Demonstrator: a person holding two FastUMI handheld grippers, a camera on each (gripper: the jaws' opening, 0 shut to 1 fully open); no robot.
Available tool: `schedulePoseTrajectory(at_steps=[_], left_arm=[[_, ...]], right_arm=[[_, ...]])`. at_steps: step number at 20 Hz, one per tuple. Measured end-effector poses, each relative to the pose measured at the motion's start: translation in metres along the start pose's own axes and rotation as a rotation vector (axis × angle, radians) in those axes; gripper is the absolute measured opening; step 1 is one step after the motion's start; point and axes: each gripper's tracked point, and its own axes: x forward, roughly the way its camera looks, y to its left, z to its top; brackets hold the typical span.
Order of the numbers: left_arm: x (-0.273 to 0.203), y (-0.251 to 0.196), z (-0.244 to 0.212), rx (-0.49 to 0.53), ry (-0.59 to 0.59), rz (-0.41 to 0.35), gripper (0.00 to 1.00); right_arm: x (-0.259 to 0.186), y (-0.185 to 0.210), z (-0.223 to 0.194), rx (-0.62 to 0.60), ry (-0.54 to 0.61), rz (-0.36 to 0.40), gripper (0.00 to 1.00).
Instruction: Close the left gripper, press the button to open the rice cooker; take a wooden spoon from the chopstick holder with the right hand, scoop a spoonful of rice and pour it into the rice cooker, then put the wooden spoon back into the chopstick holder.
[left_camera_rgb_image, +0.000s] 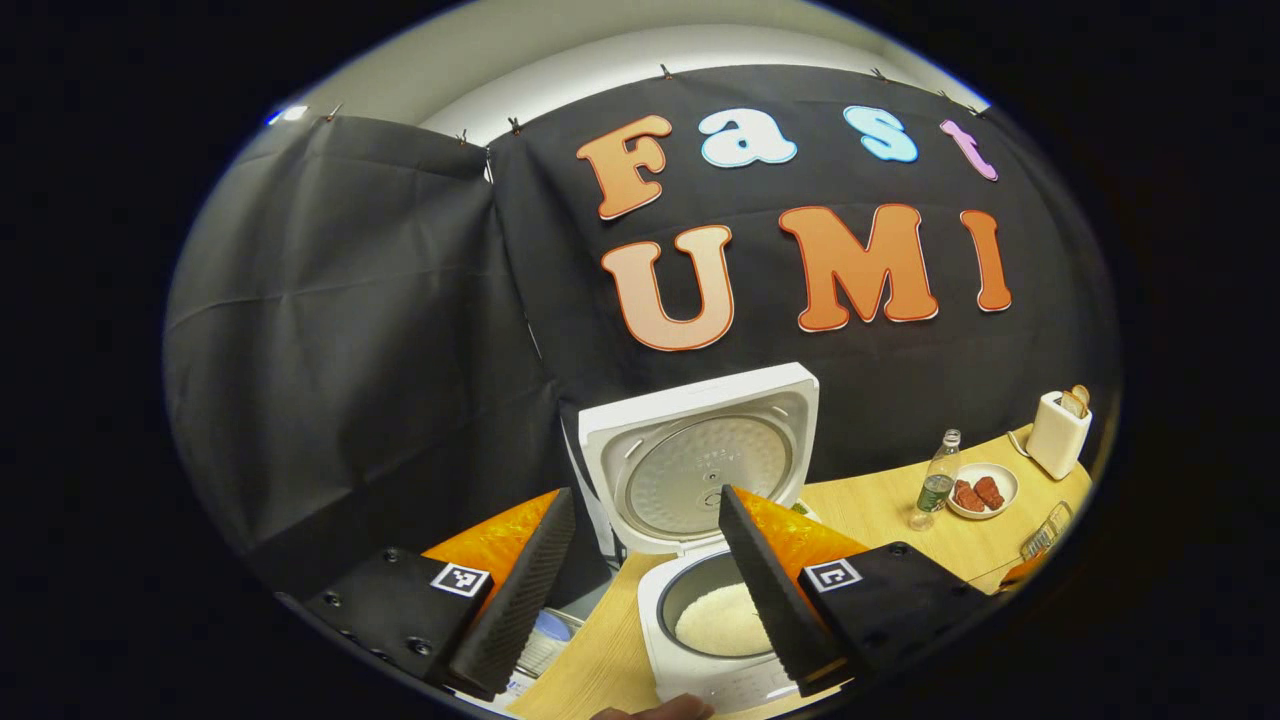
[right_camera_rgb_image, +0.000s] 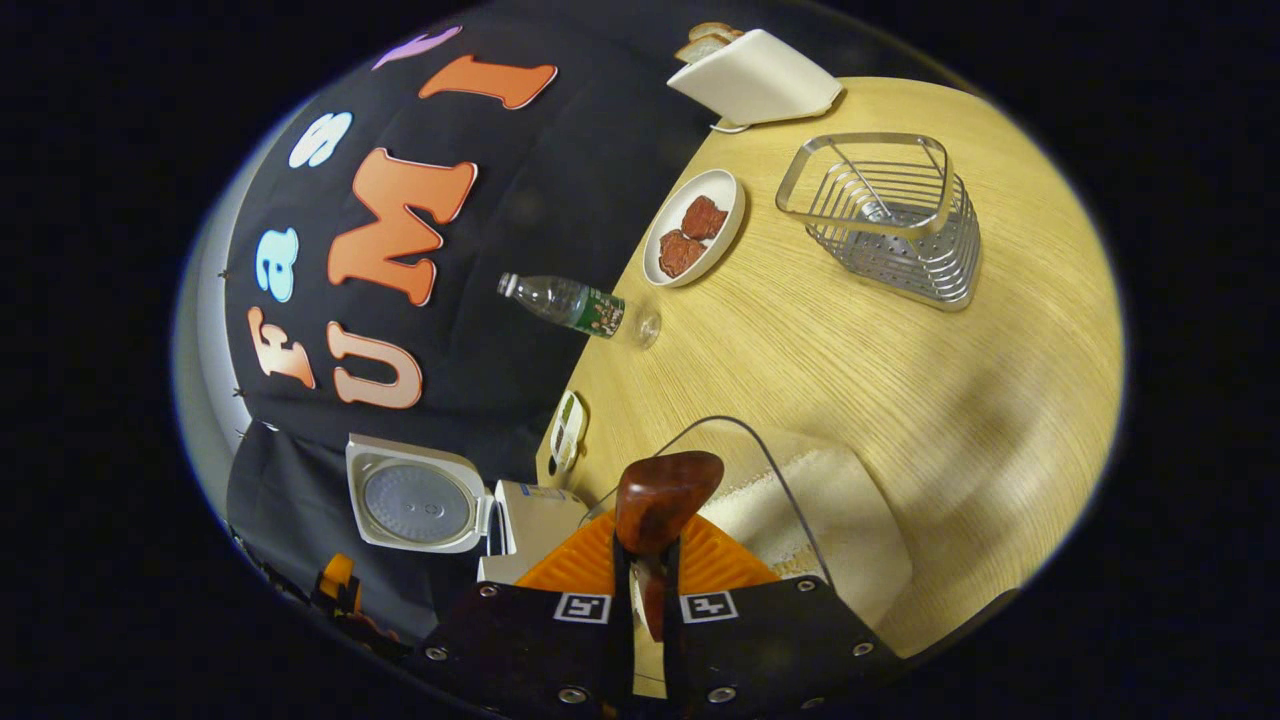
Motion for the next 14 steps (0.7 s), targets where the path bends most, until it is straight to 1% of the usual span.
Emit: schedulePoseTrajectory(at_steps=[4,5,6,7,11,12,14], left_arm=[[0.000,-0.006,0.005,-0.012,-0.015,-0.010,0.99],[0.000,-0.007,0.006,-0.015,-0.016,-0.015,0.94],[0.001,-0.007,0.006,-0.019,-0.021,-0.015,0.99],[0.001,-0.009,0.008,-0.024,-0.023,-0.019,0.94],[-0.001,-0.008,0.010,-0.036,-0.034,-0.017,0.94],[-0.002,-0.006,0.010,-0.040,-0.036,-0.013,0.99],[-0.005,-0.003,0.010,-0.050,-0.042,-0.008,0.99]], right_arm=[[-0.016,0.007,0.025,0.086,-0.031,0.070,0.11],[-0.020,0.010,0.031,0.116,-0.046,0.092,0.11],[-0.025,0.013,0.037,0.133,-0.056,0.102,0.11],[-0.029,0.018,0.043,0.159,-0.068,0.121,0.11],[-0.039,0.046,0.057,0.241,-0.088,0.199,0.11],[-0.039,0.054,0.059,0.260,-0.084,0.222,0.11],[-0.041,0.070,0.065,0.302,-0.087,0.262,0.11]])
